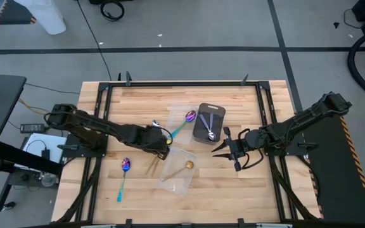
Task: Sort silverware by color (type)
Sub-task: Put the gold spoon into the bottom transparent bin
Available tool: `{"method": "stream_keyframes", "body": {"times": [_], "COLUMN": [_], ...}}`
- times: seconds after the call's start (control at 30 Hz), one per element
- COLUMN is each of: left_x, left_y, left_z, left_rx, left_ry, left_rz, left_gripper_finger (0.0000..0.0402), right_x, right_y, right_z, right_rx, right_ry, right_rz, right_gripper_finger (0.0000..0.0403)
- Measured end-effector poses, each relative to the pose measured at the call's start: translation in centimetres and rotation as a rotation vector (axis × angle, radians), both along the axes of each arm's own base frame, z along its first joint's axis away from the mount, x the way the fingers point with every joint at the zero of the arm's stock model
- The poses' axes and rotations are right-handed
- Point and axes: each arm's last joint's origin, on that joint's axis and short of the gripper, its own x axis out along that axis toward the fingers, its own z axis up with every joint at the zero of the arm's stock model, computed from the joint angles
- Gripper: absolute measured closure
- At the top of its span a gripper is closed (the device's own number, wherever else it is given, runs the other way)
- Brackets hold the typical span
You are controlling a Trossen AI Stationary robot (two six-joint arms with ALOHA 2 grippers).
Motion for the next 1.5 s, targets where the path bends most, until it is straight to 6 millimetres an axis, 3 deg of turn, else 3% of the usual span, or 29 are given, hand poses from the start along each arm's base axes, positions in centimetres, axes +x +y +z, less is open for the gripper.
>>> {"method": "stream_keyframes", "body": {"times": [0.4, 0.67, 0.87, 1.5], "left_x": [0.9, 1.6, 2.7, 4.8], "left_y": [-2.1, -2.9, -3.2, -5.7], "left_z": [2.3, 2.8, 2.4, -1.7], "left_rx": [-0.046, -0.06, -0.03, -0.034], "left_ry": [-0.252, -0.351, -0.412, -0.402], "left_rz": [-0.096, -0.109, -0.098, -0.197], "left_gripper_finger": [0.0386, 0.0384, 0.0383, 0.0382], "right_x": [0.0, 0.0, 0.0, 0.0], "right_y": [0.0, 0.0, 0.0, 0.0], "right_z": [0.1, 0.1, 0.1, 0.1], "right_rx": [0.001, 0.003, 0.003, 0.002], "right_ry": [-0.005, -0.008, -0.009, -0.005], "right_rz": [-0.002, -0.001, -0.001, -0.001], "right_gripper_finger": [0.0309, 0.0309, 0.0309, 0.0309]}}
